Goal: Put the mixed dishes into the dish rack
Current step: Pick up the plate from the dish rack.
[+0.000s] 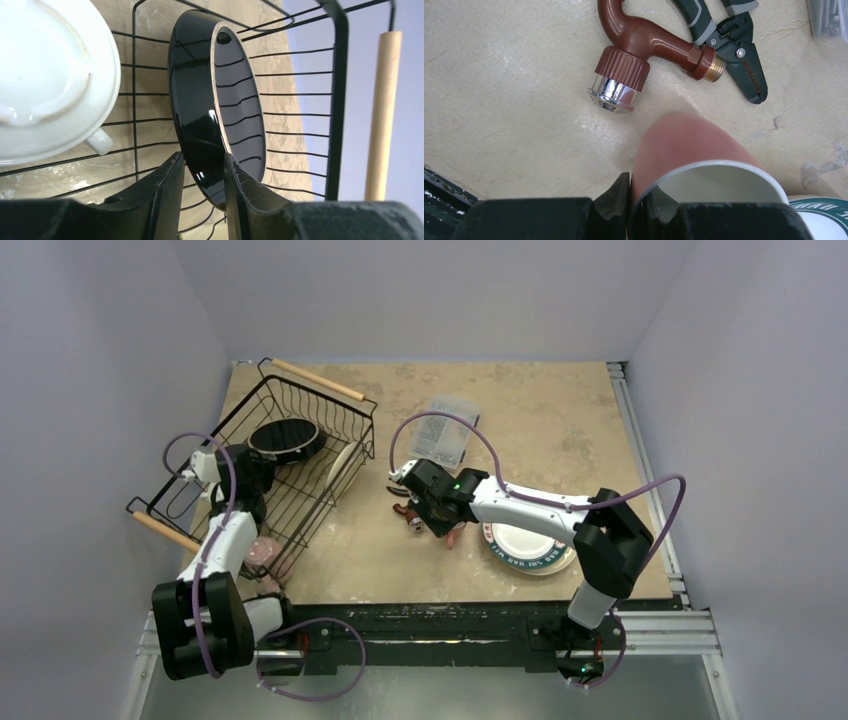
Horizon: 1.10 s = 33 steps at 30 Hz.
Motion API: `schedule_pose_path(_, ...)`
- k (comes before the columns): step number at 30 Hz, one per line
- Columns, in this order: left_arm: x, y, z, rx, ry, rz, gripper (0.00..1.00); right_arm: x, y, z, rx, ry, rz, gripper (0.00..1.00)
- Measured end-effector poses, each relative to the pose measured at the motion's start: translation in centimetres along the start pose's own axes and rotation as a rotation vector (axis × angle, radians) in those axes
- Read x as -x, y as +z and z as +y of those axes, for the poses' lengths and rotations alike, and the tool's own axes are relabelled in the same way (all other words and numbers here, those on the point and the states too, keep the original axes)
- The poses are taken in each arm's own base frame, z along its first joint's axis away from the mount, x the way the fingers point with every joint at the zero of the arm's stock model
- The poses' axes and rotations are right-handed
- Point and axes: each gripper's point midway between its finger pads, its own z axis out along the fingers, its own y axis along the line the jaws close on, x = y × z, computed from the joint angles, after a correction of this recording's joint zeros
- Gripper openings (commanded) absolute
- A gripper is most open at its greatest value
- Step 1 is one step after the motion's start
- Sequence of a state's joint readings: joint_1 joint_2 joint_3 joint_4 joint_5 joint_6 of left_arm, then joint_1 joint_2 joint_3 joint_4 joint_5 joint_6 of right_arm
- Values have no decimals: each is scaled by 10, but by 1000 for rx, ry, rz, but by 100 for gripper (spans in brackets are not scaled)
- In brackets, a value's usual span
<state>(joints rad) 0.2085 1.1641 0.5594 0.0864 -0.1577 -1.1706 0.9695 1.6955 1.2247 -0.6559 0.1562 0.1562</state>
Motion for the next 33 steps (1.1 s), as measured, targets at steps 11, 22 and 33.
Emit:
schedule_pose_path(11,25,-7,-29,-36,-119,-77,38,2,0,3,19,-4,-7,10)
schedule_pose_path(22,38,2,-54,-95,-228,-109,54,2,0,3,20,-7,-6,10)
schedule_pose_path(33,32,10,-86,-184,-180,-33,46,2,0,3,20,-8,-7,0)
